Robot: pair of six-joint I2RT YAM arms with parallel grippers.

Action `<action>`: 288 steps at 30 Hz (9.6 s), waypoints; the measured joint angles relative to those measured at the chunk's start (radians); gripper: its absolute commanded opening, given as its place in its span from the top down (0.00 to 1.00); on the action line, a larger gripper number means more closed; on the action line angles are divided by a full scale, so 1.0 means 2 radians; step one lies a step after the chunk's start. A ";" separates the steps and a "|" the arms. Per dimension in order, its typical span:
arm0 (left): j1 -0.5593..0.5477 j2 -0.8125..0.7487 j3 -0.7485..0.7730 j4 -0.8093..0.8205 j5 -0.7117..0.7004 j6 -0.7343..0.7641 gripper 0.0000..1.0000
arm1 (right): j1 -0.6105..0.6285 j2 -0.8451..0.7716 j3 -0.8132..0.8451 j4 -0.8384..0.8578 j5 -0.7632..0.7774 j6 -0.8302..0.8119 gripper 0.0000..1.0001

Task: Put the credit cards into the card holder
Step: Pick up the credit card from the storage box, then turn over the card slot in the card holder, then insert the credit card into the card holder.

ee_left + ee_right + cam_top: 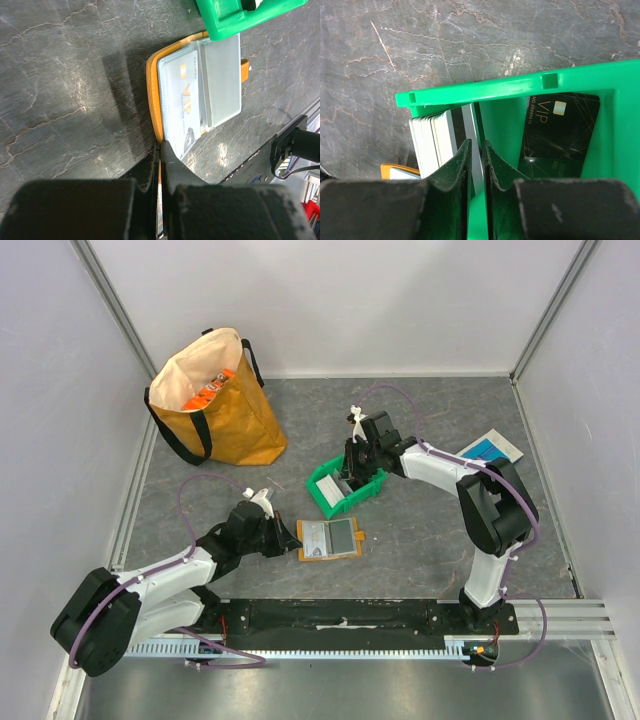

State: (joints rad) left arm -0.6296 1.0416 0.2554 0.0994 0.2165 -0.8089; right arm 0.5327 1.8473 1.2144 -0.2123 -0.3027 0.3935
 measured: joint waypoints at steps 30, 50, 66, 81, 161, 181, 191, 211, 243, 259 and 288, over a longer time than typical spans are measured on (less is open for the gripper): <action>0.000 -0.013 0.000 -0.001 0.002 0.000 0.98 | 0.032 -0.117 0.006 -0.051 0.139 -0.036 1.00; 0.000 -0.102 -0.030 -0.007 0.035 -0.001 0.98 | 0.232 -0.218 -0.204 0.102 0.196 0.172 1.00; 0.000 -0.152 -0.044 -0.030 0.037 -0.025 0.98 | 0.357 -0.180 -0.202 0.147 0.428 0.247 1.00; 0.000 -0.155 -0.046 -0.031 0.037 -0.031 0.98 | 0.358 -0.159 -0.202 0.160 0.440 0.258 1.00; 0.000 -0.172 -0.049 -0.048 0.038 -0.031 0.98 | 0.431 -0.054 -0.002 -0.093 0.572 0.252 1.00; 0.000 -0.172 -0.049 -0.049 0.037 -0.031 0.98 | 0.428 -0.015 0.006 -0.113 0.569 0.252 1.00; 0.000 -0.166 -0.049 -0.049 0.031 -0.031 0.98 | 0.419 -0.041 -0.022 -0.154 0.592 0.271 1.00; 0.000 -0.078 -0.038 -0.077 -0.013 -0.018 0.98 | 0.318 -0.196 -0.271 0.139 0.338 0.258 1.00; 0.000 -0.083 -0.042 -0.075 -0.016 -0.018 0.98 | 0.294 -0.142 -0.363 0.343 0.261 0.357 1.00; 0.000 -0.082 -0.046 -0.066 -0.016 -0.018 0.98 | 0.286 -0.132 -0.374 0.379 0.268 0.356 1.00; 0.000 -0.086 -0.049 -0.063 -0.017 -0.018 0.98 | 0.299 -0.113 -0.327 0.325 0.270 0.365 1.00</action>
State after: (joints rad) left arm -0.6296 0.8692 0.1570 -0.0265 0.1833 -0.8452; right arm 1.1316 1.6203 0.5613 0.4385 0.2382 1.1244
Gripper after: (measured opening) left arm 0.025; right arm 0.007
